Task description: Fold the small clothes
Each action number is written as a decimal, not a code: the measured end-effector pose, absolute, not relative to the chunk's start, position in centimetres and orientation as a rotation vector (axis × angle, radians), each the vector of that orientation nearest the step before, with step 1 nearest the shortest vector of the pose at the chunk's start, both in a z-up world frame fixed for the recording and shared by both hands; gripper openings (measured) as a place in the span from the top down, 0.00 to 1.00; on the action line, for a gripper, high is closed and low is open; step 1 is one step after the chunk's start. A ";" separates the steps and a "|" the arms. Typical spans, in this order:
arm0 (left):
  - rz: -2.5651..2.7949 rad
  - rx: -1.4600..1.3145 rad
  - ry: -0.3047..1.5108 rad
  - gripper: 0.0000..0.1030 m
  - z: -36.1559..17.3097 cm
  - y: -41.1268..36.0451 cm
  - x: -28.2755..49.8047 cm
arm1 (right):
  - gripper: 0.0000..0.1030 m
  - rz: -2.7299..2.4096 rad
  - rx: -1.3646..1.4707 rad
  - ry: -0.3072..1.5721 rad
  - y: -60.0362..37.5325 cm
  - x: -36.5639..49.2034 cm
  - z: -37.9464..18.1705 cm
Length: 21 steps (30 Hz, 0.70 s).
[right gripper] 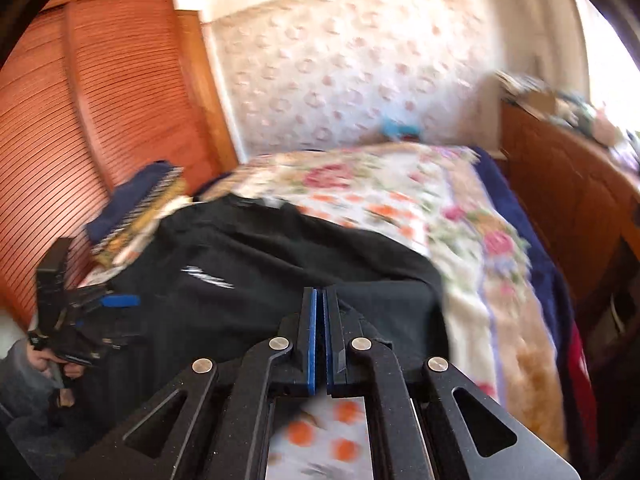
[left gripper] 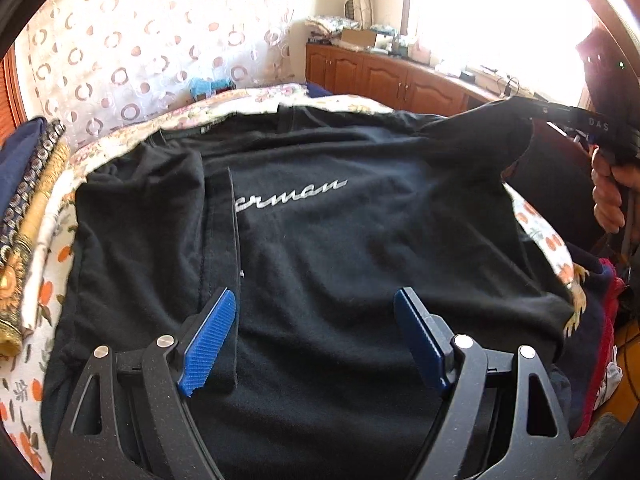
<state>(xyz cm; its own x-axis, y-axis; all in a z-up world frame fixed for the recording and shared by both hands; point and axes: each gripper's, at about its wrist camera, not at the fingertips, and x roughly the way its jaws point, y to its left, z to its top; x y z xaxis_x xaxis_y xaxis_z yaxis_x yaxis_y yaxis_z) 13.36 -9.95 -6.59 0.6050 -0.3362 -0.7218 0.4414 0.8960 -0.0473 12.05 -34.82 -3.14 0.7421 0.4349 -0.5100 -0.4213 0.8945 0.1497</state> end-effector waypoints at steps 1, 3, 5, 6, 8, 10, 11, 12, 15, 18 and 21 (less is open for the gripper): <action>-0.451 0.143 0.793 0.20 -6.2 -9.9 13.1 | 0.97 0.501 0.013 0.563 -33.8 11.6 -3.1; -0.454 0.147 0.773 0.20 -5.5 -9.8 12.6 | 0.97 0.550 -0.015 0.575 -31.8 11.1 -3.3; -0.458 0.147 0.761 0.20 -5.0 -9.8 12.3 | 0.97 0.557 -0.031 0.607 -30.6 11.0 -4.2; -0.460 0.149 0.755 0.20 -4.8 -9.7 12.1 | 0.94 0.551 -0.038 0.626 -30.3 10.9 -4.7; -0.461 0.148 0.744 0.20 -4.4 -9.7 11.8 | 0.87 0.547 -0.046 0.654 -30.3 10.9 -5.5; -0.464 0.142 0.739 0.20 -4.2 -9.8 11.6 | 0.71 0.536 -0.039 0.670 -30.9 10.9 -5.6; -0.465 0.139 0.737 0.20 -4.1 -9.7 11.6 | 0.63 0.530 -0.035 0.671 -31.4 10.8 -5.6; -0.464 0.136 0.736 0.20 -4.1 -9.7 11.6 | 0.57 0.520 -0.029 0.668 -31.9 10.8 -5.5; -0.465 0.127 0.734 0.20 -4.1 -9.8 11.5 | 0.54 0.497 -0.001 0.644 -33.9 10.0 -4.5; -0.459 0.119 0.732 0.20 -4.3 -9.7 11.6 | 0.54 0.408 0.013 0.643 -35.4 9.7 -4.3; -0.452 0.109 0.735 0.20 -4.5 -9.6 11.8 | 0.54 0.310 0.020 0.672 -37.2 10.7 -5.6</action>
